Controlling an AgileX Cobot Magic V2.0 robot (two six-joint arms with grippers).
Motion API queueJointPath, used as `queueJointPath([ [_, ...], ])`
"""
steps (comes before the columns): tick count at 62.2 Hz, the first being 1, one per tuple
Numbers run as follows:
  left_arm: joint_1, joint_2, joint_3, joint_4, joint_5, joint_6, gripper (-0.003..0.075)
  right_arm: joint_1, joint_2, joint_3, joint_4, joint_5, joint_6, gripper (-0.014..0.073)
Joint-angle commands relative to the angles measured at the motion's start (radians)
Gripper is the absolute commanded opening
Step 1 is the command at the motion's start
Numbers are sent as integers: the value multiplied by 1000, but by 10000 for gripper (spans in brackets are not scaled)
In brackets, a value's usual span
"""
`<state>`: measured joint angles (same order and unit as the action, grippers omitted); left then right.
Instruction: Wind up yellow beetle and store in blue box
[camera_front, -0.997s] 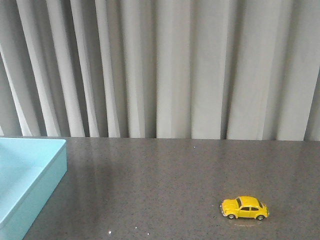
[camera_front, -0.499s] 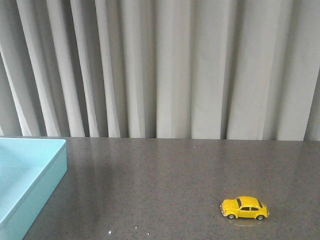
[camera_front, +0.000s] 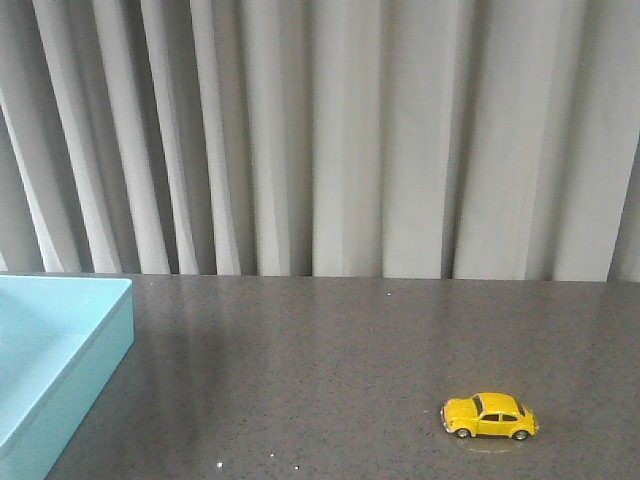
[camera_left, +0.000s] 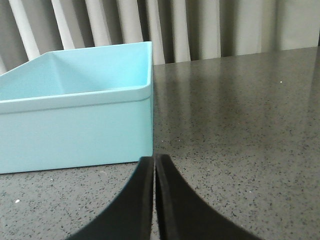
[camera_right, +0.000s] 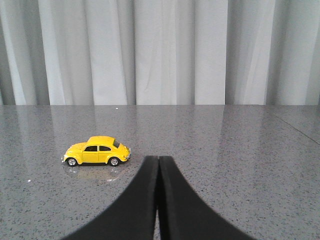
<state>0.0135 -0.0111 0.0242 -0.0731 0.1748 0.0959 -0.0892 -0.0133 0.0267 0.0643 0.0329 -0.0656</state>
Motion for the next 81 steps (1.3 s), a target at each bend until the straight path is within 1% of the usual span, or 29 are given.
queueJointPath([
  [1, -7, -16, -9, -10, -91, -7, -6, -5, -8, 3, -8, -79, -4, -7],
  [20, -7, -16, -9, -11, -120, -7, -6, -5, -8, 3, -7, -90, -2, -7],
  [27, -7, -16, -14, -11, -125, -8, -6, -5, -7, 3, -3, -20, 3, -7],
  [32, -7, -16, -27, -12, -154, -25, -6, -5, -6, -5, -3, -8, 3, -7],
  [36, -7, -14, -53, -12, -175, -68, -6, -5, -6, -33, 2, 0, 4, -7],
  [41, -7, -12, -113, -11, -175, -128, -6, -5, 0, -98, 21, 47, 4, -7],
  [45, -7, 7, -165, -11, -175, -136, -6, -5, 27, -173, 35, 96, 4, -7],
  [50, -7, 66, -250, -5, -165, -134, -6, -5, 95, -283, 34, 161, 4, -7],
  [54, -7, 148, -337, 1, -146, -127, -6, -5, 167, -369, 34, 205, 4, -7],
  [66, -7, 427, -587, 51, -40, -102, -6, -5, 408, -596, 25, 270, 4, -7],
  [74, -7, 582, -717, 51, 20, -96, -6, -5, 549, -694, 22, 268, 2, -7],
  [81, -7, 686, -760, 49, 31, -96, -6, -5, 646, -722, 22, 270, 3, -7],
])
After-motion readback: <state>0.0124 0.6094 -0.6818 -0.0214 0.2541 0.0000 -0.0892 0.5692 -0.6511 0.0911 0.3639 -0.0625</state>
